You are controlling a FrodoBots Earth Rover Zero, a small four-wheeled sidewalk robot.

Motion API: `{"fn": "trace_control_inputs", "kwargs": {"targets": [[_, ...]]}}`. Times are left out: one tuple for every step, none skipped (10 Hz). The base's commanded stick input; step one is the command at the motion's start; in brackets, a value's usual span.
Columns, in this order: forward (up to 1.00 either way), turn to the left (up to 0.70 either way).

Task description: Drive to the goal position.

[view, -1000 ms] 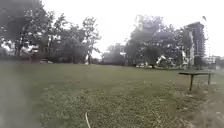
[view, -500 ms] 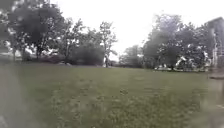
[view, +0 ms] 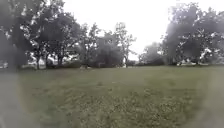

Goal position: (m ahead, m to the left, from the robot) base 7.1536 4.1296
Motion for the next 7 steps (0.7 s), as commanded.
{"fn": "trace_control_inputs", "kwargs": {"targets": [[0.7,0.0],[0.7,0.0],[0.7,0.0],[0.7,0.0],[0.7,0.0],[0.7,0.0],[0.7,0.0]]}}
